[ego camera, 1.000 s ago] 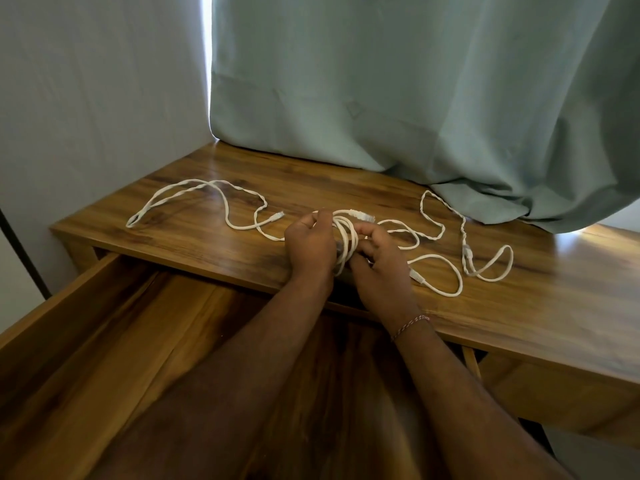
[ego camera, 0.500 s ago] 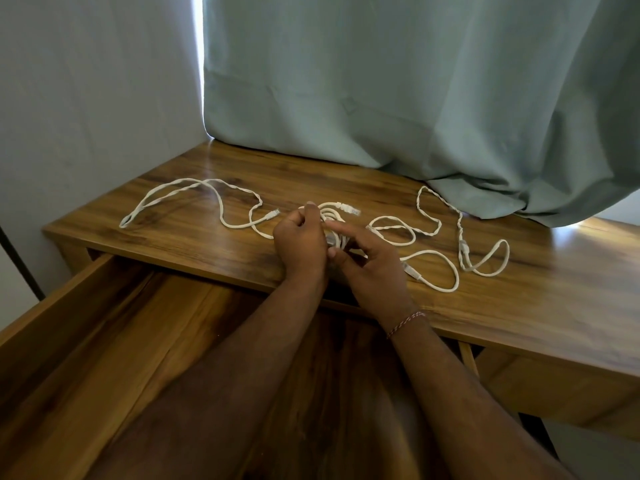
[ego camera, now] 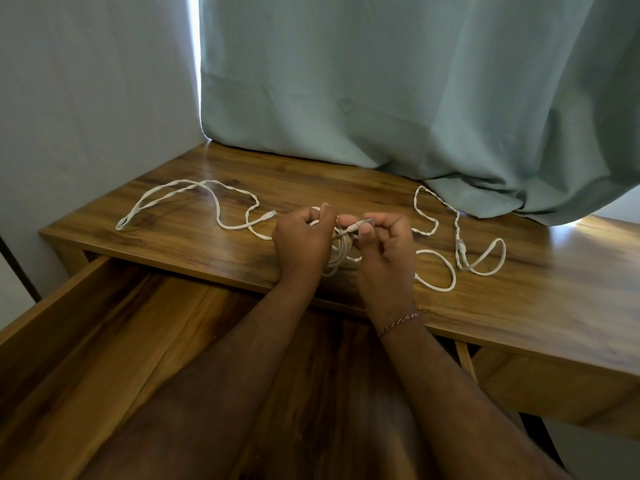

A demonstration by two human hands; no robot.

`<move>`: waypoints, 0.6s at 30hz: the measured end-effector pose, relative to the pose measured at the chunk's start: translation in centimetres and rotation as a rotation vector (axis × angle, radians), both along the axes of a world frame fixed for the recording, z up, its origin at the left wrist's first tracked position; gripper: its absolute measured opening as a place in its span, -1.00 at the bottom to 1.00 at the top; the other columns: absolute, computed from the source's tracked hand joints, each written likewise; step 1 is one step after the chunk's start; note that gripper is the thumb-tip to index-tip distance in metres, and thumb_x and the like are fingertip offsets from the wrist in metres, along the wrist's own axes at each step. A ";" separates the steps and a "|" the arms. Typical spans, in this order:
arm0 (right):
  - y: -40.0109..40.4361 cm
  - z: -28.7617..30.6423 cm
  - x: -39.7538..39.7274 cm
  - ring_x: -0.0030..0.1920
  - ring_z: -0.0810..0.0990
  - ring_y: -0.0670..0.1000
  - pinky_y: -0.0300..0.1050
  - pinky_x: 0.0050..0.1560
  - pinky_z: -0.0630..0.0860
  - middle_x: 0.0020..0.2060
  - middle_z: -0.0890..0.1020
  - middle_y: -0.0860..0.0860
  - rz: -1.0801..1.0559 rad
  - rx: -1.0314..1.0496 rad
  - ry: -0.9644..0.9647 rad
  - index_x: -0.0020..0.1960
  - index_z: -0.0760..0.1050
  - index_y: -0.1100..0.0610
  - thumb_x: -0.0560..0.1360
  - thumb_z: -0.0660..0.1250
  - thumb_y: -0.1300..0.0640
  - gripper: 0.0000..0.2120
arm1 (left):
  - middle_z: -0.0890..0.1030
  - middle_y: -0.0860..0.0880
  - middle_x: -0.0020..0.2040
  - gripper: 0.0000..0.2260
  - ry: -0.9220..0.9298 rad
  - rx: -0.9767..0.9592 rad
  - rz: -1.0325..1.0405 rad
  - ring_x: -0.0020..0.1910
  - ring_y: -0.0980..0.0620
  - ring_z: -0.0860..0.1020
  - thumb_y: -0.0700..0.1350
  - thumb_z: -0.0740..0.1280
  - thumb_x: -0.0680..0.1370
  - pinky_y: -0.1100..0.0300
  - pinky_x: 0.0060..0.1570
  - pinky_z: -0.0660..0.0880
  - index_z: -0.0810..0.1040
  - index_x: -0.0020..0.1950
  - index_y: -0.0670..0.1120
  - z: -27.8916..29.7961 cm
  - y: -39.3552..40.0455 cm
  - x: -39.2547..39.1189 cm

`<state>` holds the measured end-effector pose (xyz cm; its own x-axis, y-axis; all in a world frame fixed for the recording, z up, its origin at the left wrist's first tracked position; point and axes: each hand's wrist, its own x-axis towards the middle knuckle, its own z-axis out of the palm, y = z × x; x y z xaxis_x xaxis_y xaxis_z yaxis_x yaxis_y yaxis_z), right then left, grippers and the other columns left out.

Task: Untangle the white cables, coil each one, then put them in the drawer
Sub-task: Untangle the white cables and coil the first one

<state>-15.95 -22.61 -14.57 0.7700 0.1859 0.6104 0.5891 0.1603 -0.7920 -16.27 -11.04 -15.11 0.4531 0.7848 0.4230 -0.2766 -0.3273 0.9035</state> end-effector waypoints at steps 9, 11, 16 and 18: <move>-2.5 3.5 1.1 -0.34 0.53 0.01 0.09 -0.21 0.67 -0.28 0.52 0.06 0.081 0.559 0.417 0.18 0.41 0.17 0.73 0.12 0.24 -0.89 | 0.45 0.11 -0.58 -0.65 -0.021 -0.299 0.156 -0.51 0.07 0.43 -0.10 0.42 0.44 0.06 -0.34 0.49 0.42 -0.52 -0.05 1.0 4.3 -0.7; -4.0 3.8 2.6 -0.41 0.43 -0.05 -0.12 -0.39 0.48 -0.32 0.47 0.04 0.023 0.633 0.476 0.19 0.44 0.17 0.72 0.13 0.23 -0.87 | 0.50 0.07 -0.52 -0.68 -0.075 -0.470 0.152 -0.44 -0.01 0.49 -0.11 0.42 0.43 -0.03 -0.35 0.53 0.44 -0.50 -0.05 1.1 5.6 -1.0; -3.2 1.8 2.9 -0.37 0.42 -0.08 -0.21 -0.40 0.39 -0.30 0.56 0.03 0.051 0.370 0.420 0.25 0.56 0.22 0.70 0.21 0.24 -0.79 | 0.60 -0.27 -0.35 -0.69 -0.090 -0.399 0.108 -0.38 -0.13 0.54 -0.02 0.38 0.45 -0.22 -0.29 0.61 0.51 -0.33 -0.24 0.4 5.7 -1.1; -1.9 1.0 2.1 -0.33 0.46 -0.11 -0.23 -0.35 0.45 -0.23 0.61 0.02 0.075 0.231 0.353 0.28 0.58 0.15 0.70 0.19 0.26 -0.75 | 0.58 -0.23 -0.36 -0.71 -0.094 -0.409 0.100 -0.37 -0.13 0.53 -0.02 0.36 0.46 -0.25 -0.29 0.61 0.51 -0.32 -0.23 0.3 5.7 -1.2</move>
<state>-13.86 -24.49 -13.53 0.9287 0.1392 0.3436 0.2678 0.3890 -0.8814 -17.42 -5.35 -14.77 0.3407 0.9344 0.1036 -0.3493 0.0235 0.9367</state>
